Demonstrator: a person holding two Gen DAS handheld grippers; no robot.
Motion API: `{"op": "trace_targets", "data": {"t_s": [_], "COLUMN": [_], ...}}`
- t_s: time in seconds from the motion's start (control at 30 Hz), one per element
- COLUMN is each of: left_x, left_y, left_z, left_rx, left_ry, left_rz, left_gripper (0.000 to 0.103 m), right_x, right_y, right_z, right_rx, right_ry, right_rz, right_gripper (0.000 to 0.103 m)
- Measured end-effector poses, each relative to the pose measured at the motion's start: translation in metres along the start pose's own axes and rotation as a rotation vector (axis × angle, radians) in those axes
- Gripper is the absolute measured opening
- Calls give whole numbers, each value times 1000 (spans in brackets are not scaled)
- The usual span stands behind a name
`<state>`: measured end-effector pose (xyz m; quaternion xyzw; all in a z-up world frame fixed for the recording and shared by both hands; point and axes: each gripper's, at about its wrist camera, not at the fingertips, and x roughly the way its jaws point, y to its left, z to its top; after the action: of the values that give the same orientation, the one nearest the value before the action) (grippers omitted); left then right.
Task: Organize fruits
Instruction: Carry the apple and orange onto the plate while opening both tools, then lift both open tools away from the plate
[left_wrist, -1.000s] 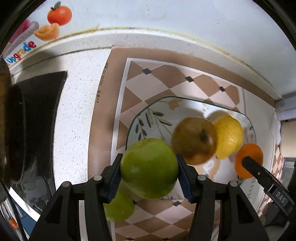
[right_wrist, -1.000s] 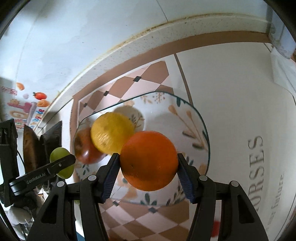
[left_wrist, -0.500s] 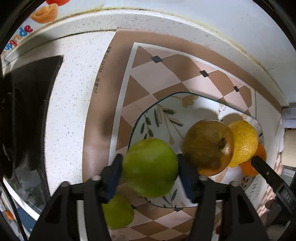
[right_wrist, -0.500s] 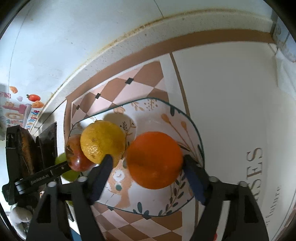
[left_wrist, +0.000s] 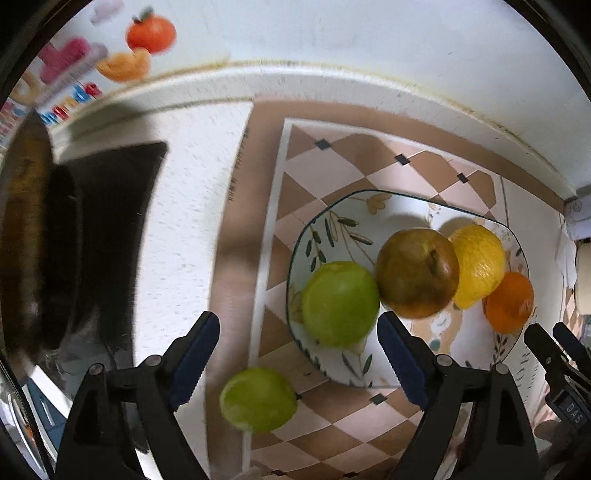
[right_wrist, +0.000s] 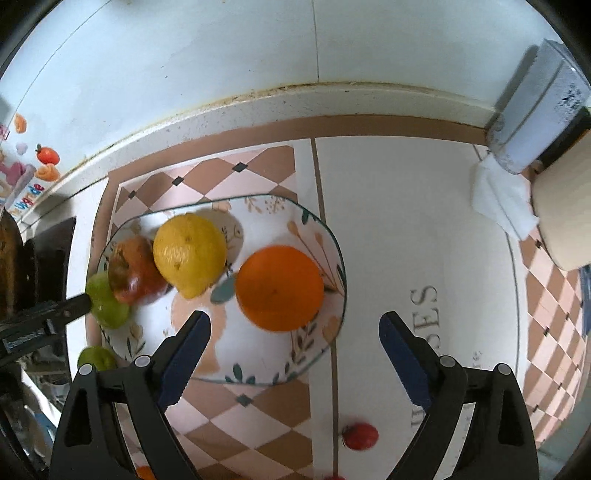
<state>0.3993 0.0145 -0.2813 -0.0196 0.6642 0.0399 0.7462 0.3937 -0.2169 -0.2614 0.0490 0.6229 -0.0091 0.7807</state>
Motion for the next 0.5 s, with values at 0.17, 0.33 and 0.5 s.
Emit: {"op": "trace_targets", "data": {"t_s": [0.17, 0.33, 0.5], "left_x": [-37, -72, -97], "left_y": [-4, -6, -7], "left_z": [-18, -44, -74], "left_rx": [41, 71, 75], "left_ry": [-85, -164, -219], "left_rz": [32, 37, 10], "left_gripper": [87, 87, 87], "right_x": [-21, -55, -89], "right_y": [7, 13, 18], "right_z": [-20, -42, -63], "right_rx": [-21, -40, -54], "right_ry": [-18, -64, -116], "right_rz": [-7, -15, -21], "right_gripper": [95, 95, 95]}}
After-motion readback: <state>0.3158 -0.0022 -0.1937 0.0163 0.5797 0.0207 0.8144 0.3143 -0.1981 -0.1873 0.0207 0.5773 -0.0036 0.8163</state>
